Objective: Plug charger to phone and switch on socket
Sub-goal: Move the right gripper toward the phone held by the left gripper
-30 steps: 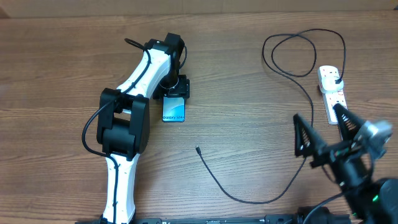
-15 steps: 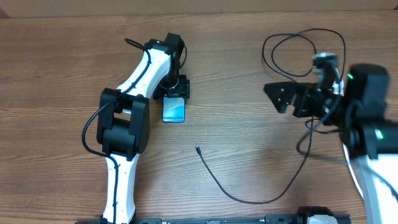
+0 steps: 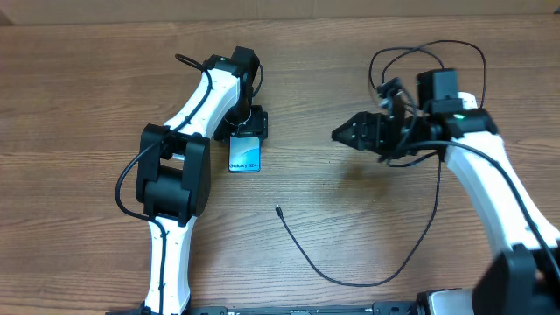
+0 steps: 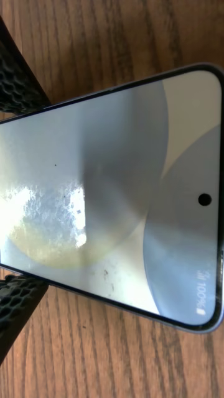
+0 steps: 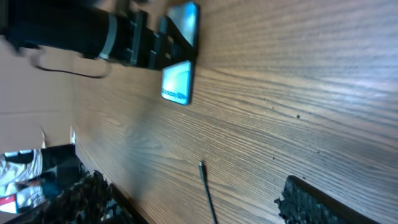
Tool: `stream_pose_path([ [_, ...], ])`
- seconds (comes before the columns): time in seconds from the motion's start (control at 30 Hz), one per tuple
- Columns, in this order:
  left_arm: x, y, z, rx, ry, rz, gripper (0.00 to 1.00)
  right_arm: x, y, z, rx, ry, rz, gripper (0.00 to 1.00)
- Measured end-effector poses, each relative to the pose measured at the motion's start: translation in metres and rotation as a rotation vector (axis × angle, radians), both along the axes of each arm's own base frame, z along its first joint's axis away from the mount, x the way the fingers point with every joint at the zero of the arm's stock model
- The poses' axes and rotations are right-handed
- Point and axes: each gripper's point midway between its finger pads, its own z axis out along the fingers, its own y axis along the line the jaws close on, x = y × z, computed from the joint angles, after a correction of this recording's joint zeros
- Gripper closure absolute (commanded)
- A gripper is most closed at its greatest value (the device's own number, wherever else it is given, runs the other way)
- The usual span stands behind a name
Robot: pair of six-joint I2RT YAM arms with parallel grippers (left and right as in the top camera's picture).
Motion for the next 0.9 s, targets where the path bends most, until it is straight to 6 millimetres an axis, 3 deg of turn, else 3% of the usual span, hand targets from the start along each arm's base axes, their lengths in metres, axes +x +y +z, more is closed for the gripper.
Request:
stream_pose_path([
  [0.17,0.001,0.000,-0.001,0.002,-0.004,0.001,0.14,0.009,0.017,-0.039,-0.001,0.088,0.013,0.00],
  [0.3,0.001,0.000,-0.001,0.001,-0.006,0.005,0.14,0.011,0.029,-0.057,-0.015,0.115,0.027,0.00],
  [0.43,0.002,0.000,-0.001,0.001,-0.006,0.011,0.20,0.010,0.035,-0.078,-0.081,0.157,0.008,0.00],
  [0.6,0.002,-0.001,0.001,-0.003,-0.012,0.013,0.28,0.014,0.042,-0.082,-0.117,0.130,-0.005,0.00],
  [0.77,0.002,-0.001,0.001,-0.003,-0.010,0.002,0.45,0.015,0.042,-0.085,-0.150,0.127,-0.016,0.00],
  [0.9,0.000,-0.001,0.001,-0.003,-0.004,-0.030,0.47,0.012,0.048,-0.086,-0.160,0.124,-0.004,0.00],
])
